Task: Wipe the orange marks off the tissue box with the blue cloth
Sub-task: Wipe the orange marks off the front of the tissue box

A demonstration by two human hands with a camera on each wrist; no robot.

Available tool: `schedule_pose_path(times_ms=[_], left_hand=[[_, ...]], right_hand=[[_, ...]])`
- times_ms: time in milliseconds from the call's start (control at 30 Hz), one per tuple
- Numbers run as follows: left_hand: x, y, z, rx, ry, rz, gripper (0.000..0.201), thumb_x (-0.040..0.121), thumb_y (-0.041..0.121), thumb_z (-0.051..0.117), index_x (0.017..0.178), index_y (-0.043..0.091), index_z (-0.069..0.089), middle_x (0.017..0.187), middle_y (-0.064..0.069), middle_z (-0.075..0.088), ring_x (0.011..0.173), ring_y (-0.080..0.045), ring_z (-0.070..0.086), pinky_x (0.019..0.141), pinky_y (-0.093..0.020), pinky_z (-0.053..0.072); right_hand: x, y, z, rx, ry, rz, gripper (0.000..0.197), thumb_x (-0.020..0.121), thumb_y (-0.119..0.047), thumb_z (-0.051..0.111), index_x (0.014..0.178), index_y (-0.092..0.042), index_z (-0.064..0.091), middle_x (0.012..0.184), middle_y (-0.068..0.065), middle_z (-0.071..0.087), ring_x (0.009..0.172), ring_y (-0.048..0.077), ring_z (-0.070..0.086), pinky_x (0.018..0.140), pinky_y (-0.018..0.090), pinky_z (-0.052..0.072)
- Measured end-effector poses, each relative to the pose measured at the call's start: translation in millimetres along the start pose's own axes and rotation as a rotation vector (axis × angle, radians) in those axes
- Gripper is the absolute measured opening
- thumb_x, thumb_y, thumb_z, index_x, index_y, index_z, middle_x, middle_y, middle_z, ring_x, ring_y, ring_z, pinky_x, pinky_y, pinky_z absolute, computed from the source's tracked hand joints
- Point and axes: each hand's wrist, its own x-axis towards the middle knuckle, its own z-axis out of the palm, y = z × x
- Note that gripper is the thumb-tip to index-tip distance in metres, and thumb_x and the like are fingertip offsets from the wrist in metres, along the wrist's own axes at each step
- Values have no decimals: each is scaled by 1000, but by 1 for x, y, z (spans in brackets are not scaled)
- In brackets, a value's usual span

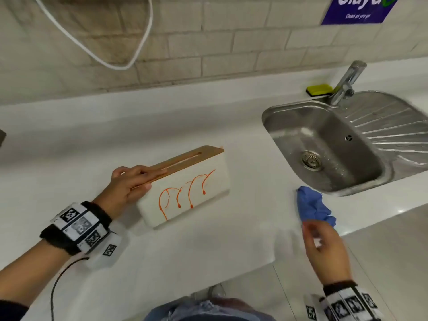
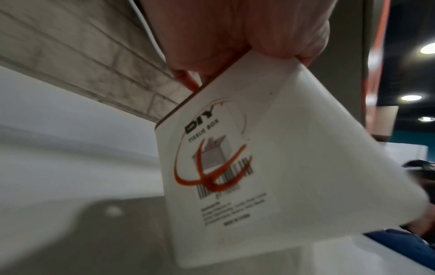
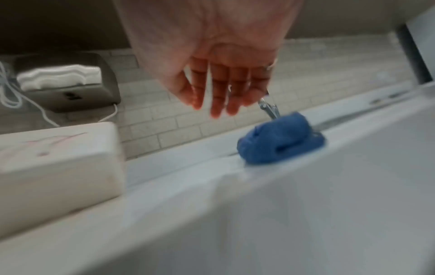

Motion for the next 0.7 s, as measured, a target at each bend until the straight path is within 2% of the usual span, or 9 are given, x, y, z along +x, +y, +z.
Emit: schedule_pose_path(times_ms=[33, 100, 200, 333, 400, 467, 533, 600, 700], left_hand=[[-13, 0, -1, -8, 13, -23, 36, 84, 47, 31, 116, 63, 42, 114, 23, 47, 109, -13, 41, 97, -11, 5], [-33, 1, -3, -23, 22, -60, 36, 84, 47, 32, 115, 64, 42, 116, 24, 47, 108, -11, 44, 97, -14, 9], [-45, 6, -6, -50, 9, -77, 34, 85, 55, 34, 117, 59, 44, 116, 21, 51, 105, -8, 51, 100, -30, 22], [-44, 14, -13, -205, 15, -88, 52, 78, 73, 36, 119, 44, 51, 118, 16, 54, 103, -2, 55, 88, -13, 39], [-44, 16, -15, -247, 7, -138, 54, 75, 75, 39, 117, 43, 52, 118, 13, 54, 103, -3, 55, 87, -11, 39], [-45, 16, -16, -294, -12, -199, 52, 72, 76, 42, 114, 48, 54, 117, 10, 55, 104, -3, 55, 87, -10, 39], [-45, 15, -19, -345, -20, -269, 42, 71, 71, 46, 109, 55, 55, 113, 12, 56, 105, 0, 54, 88, -5, 37], [-44, 13, -22, -386, -14, -314, 36, 73, 63, 47, 106, 55, 56, 111, 11, 60, 106, 2, 53, 88, -2, 36], [-45, 11, -24, -461, -10, -359, 35, 75, 59, 47, 106, 51, 59, 111, 9, 61, 105, 4, 55, 86, -2, 36]], right_hand=[[26, 3, 6, -108, 42, -45, 18, 78, -6, 70, 94, -11, 64, 91, 16, 63, 80, 36, 55, 71, 39, 46], [63, 19, 21, -332, -46, 3, 37, 79, -17, 70, 114, -11, 59, 119, 26, 51, 100, 46, 46, 82, 55, 42], [93, 33, 35, -544, -367, 135, 54, 87, -40, 57, 135, -27, 37, 135, 20, 36, 116, 44, 36, 93, 56, 38], [106, 30, 35, -427, -401, 194, 40, 90, -9, 48, 128, -19, 43, 127, 25, 38, 114, 43, 37, 93, 56, 38], [109, 25, 30, -297, -409, 129, 30, 89, 2, 45, 116, -9, 49, 111, 27, 49, 106, 44, 47, 89, 50, 41], [104, 5, 20, -42, -388, 49, 22, 92, -3, 46, 114, -6, 49, 99, 19, 55, 99, 39, 54, 84, 40, 41], [93, -33, 17, 196, -359, -31, 27, 92, -6, 51, 118, -9, 46, 97, 11, 56, 89, 30, 56, 76, 31, 39], [80, -79, 20, 337, -315, -157, 26, 88, -5, 57, 109, -16, 47, 94, 4, 58, 78, 13, 56, 67, 17, 41], [64, -143, 37, 537, -246, -354, 24, 83, 3, 60, 98, -15, 55, 93, 1, 60, 83, 1, 57, 70, 6, 41]])
